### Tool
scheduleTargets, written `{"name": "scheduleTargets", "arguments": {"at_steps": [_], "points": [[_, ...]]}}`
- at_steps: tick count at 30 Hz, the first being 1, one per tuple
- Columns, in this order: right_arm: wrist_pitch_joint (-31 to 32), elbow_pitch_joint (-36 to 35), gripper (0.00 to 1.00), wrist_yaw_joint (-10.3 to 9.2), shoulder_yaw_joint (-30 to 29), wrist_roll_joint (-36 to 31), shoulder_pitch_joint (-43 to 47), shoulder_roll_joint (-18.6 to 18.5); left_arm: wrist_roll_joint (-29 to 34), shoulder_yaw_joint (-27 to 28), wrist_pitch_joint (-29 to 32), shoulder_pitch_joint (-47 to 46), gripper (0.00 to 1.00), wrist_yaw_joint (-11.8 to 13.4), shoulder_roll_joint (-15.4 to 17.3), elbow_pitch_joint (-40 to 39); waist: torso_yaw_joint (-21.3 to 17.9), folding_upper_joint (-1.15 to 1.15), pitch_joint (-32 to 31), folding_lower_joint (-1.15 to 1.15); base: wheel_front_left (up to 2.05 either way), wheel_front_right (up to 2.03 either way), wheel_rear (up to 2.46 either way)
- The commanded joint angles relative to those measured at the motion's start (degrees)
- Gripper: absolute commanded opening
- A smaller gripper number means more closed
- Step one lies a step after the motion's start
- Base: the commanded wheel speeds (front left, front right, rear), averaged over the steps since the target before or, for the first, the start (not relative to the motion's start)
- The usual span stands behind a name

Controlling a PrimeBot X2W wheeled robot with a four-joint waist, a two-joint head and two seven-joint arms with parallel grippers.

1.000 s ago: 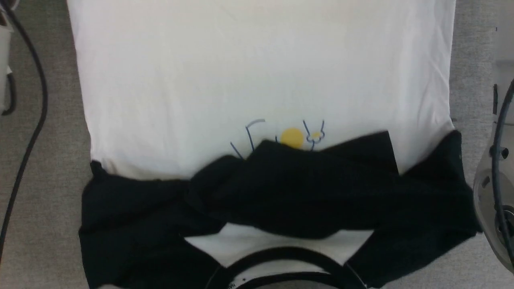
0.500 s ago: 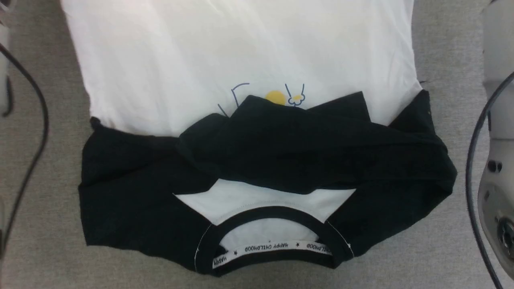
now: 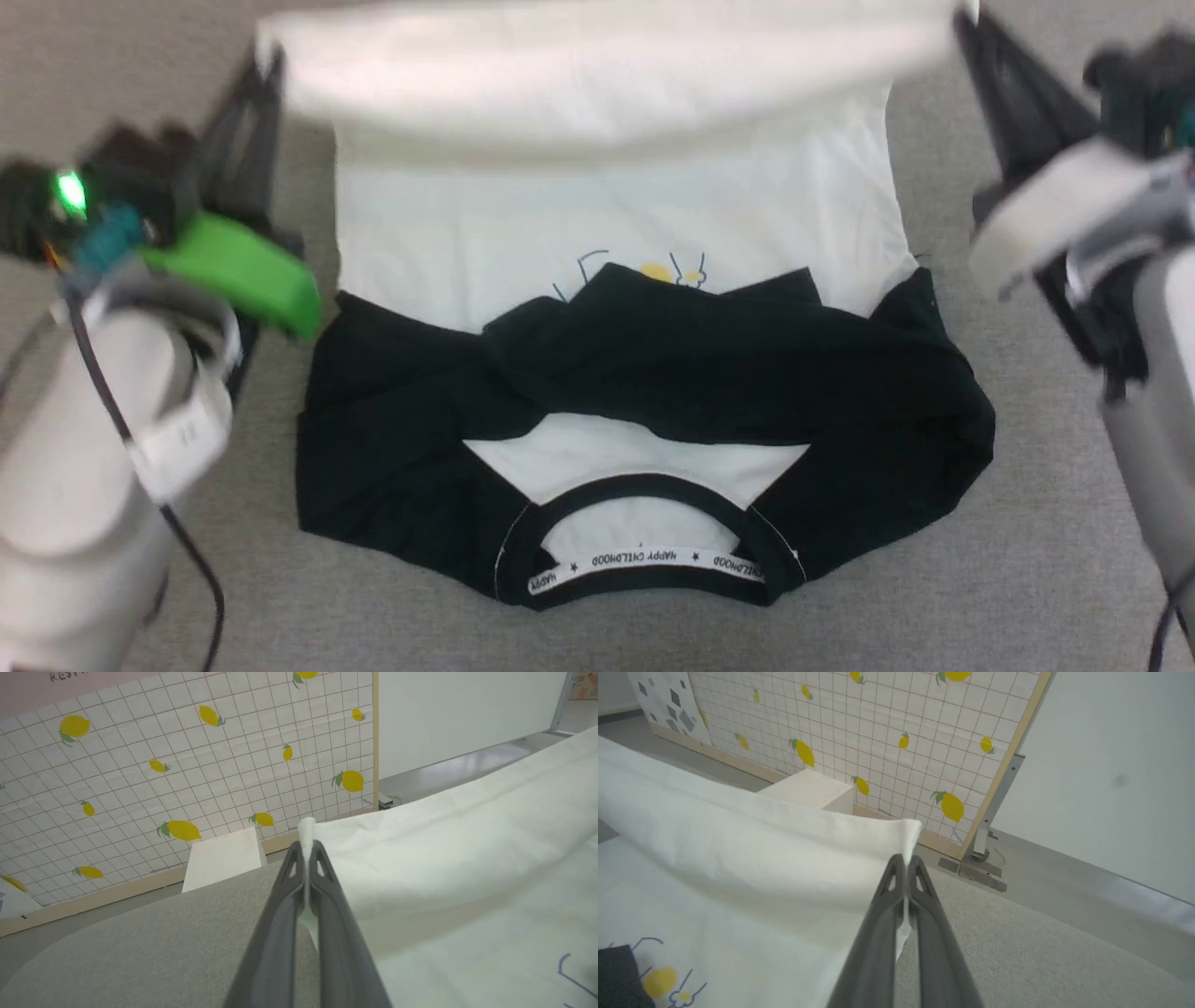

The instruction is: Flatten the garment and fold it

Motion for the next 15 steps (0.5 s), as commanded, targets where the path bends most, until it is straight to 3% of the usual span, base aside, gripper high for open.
{"name": "scheduleTargets", "arguments": {"at_steps": [1, 8, 15], "points": [[-0.1, -2.2, 0.00, -0.11, -0.1, 0.9, 3.2, -0.7, -1.1, -0.3, 0.3, 3.3, 0.00, 0.6, 0.7, -1.6, 2.4, 0.00, -6.4, 0.01, 0.00, 0.00, 0.00], [6.1, -13.7, 0.00, -0.11, -3.1, 3.9, 24.3, -3.4, -5.1, -3.0, 1.8, 22.2, 0.00, 3.4, 1.4, -10.5, 4.1, 0.00, -10.9, 0.01, 0.00, 0.00, 0.00], [12.3, -18.8, 0.00, -0.11, -7.7, 4.8, 36.4, -3.0, -7.7, -5.7, 2.9, 31.3, 0.00, 2.8, 2.2, -10.9, 4.3, 0.00, -12.6, 0.01, 0.00, 0.00, 0.00]]}}
